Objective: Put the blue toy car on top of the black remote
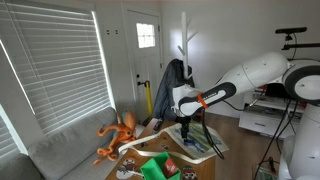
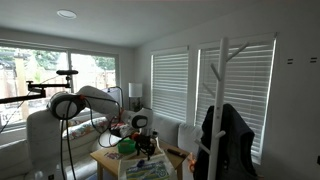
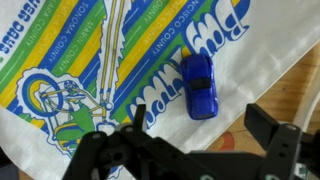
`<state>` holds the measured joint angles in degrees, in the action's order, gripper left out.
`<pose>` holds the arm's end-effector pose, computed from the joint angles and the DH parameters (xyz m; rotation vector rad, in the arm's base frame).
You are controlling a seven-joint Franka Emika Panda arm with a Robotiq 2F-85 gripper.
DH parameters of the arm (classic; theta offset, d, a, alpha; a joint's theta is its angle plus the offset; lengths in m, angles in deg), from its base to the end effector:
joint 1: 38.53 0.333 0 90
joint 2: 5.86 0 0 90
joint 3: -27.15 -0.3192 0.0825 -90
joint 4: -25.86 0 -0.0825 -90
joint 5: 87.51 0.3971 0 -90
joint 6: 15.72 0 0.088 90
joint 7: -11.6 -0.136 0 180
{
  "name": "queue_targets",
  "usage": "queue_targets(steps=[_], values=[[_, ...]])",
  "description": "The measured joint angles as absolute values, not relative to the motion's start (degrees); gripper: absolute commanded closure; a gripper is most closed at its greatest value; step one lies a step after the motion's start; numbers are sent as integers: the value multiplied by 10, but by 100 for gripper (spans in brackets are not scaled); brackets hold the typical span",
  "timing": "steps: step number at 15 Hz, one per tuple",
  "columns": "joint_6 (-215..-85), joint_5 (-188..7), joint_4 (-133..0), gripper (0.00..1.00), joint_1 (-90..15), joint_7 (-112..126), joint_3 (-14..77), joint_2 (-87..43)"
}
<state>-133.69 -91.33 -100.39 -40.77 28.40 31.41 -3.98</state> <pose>0.5148 -0.0640 0.3538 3.0872 0.3324 -0.1872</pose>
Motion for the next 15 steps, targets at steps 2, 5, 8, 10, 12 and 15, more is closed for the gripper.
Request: queue_targets(steps=[2, 5, 8, 10, 12, 15], values=[[-1337, -913, -1004, 0, -408, 284, 314, -40], [-1345, -913, -1008, 0, -408, 284, 314, -39], [-1391, -913, -1043, 0, -410, 318, 316, -18], [-1415, -906, -1078, 0, -412, 359, 321, 7], [-1428, -894, -1113, 0, -413, 401, 328, 36], [-1432, -876, -1150, 0, -412, 444, 341, 72]])
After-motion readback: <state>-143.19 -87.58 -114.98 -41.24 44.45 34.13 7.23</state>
